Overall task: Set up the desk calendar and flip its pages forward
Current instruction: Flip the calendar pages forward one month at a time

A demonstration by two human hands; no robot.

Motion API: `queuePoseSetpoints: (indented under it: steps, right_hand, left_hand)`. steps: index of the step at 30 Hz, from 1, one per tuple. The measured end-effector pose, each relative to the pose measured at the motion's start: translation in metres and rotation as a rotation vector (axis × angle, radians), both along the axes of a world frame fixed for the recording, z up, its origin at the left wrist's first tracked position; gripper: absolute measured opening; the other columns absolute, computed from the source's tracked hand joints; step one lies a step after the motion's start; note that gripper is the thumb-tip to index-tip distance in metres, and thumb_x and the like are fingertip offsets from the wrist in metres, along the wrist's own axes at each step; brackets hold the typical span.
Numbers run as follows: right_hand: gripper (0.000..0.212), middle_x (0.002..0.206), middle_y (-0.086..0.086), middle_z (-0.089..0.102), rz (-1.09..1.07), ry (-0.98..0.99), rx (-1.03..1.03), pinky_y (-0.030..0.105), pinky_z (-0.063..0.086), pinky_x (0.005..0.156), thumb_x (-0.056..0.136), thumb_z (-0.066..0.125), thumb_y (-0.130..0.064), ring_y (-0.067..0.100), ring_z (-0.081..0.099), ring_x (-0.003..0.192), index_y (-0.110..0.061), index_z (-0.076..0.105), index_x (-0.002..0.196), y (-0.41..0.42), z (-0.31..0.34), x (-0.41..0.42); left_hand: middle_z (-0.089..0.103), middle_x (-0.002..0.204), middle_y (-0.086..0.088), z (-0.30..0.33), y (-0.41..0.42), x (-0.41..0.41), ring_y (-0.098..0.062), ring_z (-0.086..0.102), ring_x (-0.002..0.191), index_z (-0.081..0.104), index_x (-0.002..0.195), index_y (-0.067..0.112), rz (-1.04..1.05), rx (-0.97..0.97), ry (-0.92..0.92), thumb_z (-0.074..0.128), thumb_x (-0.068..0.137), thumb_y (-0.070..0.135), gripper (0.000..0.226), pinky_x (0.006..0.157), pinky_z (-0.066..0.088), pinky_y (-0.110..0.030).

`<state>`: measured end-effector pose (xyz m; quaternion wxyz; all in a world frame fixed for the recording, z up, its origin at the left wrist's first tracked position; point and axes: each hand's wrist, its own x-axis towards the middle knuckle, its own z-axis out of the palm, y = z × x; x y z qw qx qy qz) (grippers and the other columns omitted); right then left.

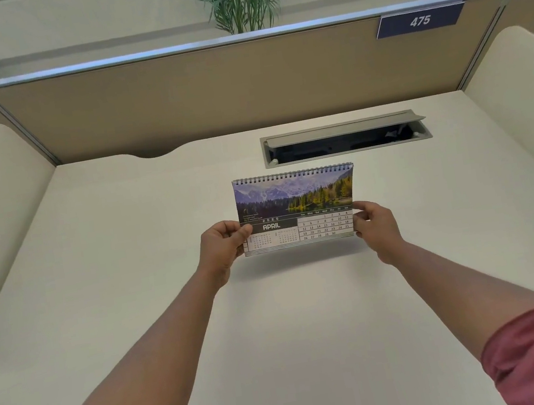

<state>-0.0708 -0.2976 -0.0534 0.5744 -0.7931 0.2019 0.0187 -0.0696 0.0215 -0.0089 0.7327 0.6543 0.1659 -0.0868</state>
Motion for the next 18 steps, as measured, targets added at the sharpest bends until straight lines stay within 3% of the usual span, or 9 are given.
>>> queuePoseSetpoints:
  steps: [5, 9, 12, 16, 18]
  right_hand:
    - [0.042, 0.096, 0.011, 0.076, 0.059, -0.011, -0.031, 0.043, 0.059, 0.081, 0.097, 0.050, -0.001, 0.027, 0.070, 0.086, -0.023, 0.069, 0.127, 0.0020, 0.0048, 0.0021]
    - [0.042, 0.096, 0.003, 0.079, 0.036, -0.007, -0.017, 0.042, 0.061, 0.082, 0.097, 0.049, -0.001, 0.029, 0.074, 0.091, -0.029, 0.075, 0.115, 0.0000, 0.0041, 0.0043]
    - [0.035, 0.095, 0.005, 0.078, 0.021, -0.015, 0.033, 0.033, 0.058, 0.072, 0.098, 0.052, 0.001, 0.026, 0.068, 0.082, -0.017, 0.076, 0.116, -0.0007, 0.0054, 0.0047]
    - [0.030, 0.096, 0.009, 0.075, 0.000, -0.012, 0.089, 0.020, 0.054, 0.062, 0.099, 0.052, 0.004, 0.018, 0.066, 0.078, -0.009, 0.074, 0.116, 0.0015, 0.0101, 0.0032]
    - [0.032, 0.095, 0.007, 0.076, 0.001, -0.007, 0.080, 0.023, 0.056, 0.066, 0.099, 0.050, 0.006, 0.017, 0.066, 0.078, -0.009, 0.073, 0.117, 0.0026, 0.0092, 0.0034]
  left_hand:
    - [0.073, 0.092, -0.022, 0.0017, 0.0000, 0.0016, -0.032, 0.070, 0.084, 0.063, 0.087, 0.007, -0.036, 0.039, -0.031, 0.072, 0.090, -0.002, 0.013, 0.073, 0.061, -0.037]
    - [0.076, 0.093, -0.022, 0.0054, 0.0029, 0.0036, -0.032, 0.075, 0.080, 0.054, 0.086, 0.014, -0.045, 0.036, -0.004, 0.070, 0.092, 0.001, 0.022, 0.065, 0.061, -0.035]
    - [0.077, 0.091, -0.020, 0.0062, 0.0049, 0.0032, -0.031, 0.075, 0.078, 0.050, 0.080, 0.017, -0.060, 0.026, 0.014, 0.069, 0.094, 0.004, 0.027, 0.058, 0.058, -0.031]
    - [0.074, 0.094, -0.013, 0.0059, 0.0074, 0.0036, -0.028, 0.072, 0.084, 0.056, 0.076, 0.016, -0.090, 0.010, 0.002, 0.071, 0.092, 0.005, 0.025, 0.069, 0.058, -0.035]
    - [0.073, 0.093, -0.009, 0.0075, 0.0093, 0.0032, -0.025, 0.066, 0.082, 0.061, 0.075, 0.017, -0.094, 0.043, 0.003, 0.075, 0.090, 0.009, 0.022, 0.071, 0.049, -0.032]
